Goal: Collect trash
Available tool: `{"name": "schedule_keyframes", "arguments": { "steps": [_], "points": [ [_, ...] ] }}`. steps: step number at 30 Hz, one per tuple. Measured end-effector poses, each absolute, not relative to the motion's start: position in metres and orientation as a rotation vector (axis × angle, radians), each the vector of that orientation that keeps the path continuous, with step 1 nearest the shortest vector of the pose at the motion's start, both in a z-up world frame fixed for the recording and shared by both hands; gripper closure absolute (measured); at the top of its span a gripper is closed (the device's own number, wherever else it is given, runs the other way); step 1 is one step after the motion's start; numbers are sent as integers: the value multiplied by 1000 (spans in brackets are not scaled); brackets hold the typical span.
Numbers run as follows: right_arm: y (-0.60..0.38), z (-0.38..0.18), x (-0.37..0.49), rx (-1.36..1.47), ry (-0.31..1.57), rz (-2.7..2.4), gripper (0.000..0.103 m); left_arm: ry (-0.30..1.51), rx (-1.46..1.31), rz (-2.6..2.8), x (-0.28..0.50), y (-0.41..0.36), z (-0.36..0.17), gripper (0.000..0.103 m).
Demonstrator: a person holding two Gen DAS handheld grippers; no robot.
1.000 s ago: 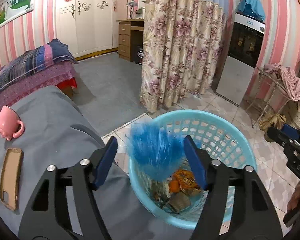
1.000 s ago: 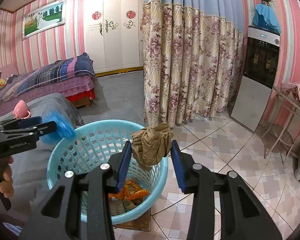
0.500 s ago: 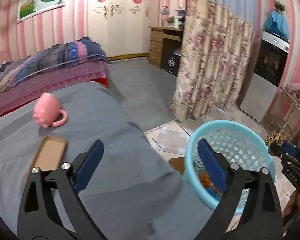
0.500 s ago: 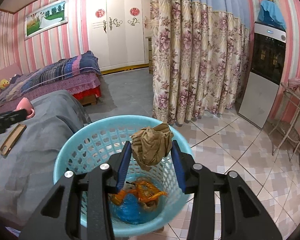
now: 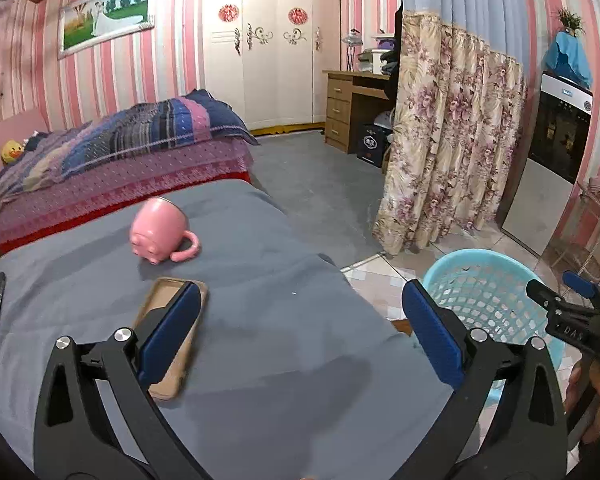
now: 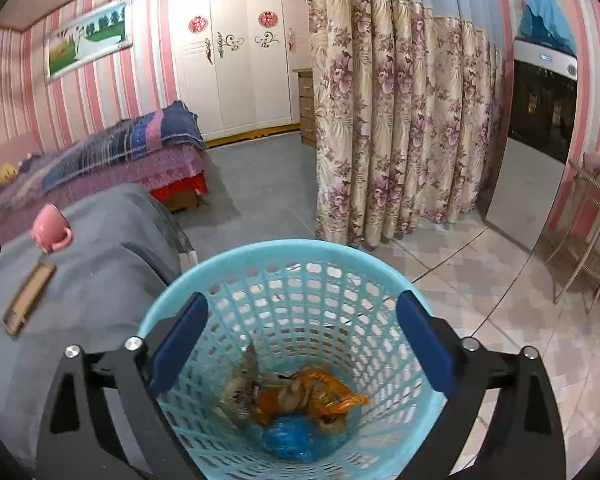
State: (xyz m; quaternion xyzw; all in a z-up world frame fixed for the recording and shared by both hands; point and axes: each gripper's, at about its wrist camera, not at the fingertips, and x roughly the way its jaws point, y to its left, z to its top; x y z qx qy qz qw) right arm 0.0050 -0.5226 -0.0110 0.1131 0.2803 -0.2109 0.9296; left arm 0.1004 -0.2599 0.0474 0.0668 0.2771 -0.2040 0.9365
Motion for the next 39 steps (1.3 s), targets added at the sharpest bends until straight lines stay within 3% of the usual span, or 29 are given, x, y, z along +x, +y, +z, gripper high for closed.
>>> {"name": "schedule_keyframes", "arguments": {
  "steps": [22,39],
  "points": [
    [-354,53,4,155,438,-268,4,579,99,-303,62,-103,61,6],
    [-225,28,0,58,432,-159,5,628,0,-157,37,-2,18,6]
  ]
}}
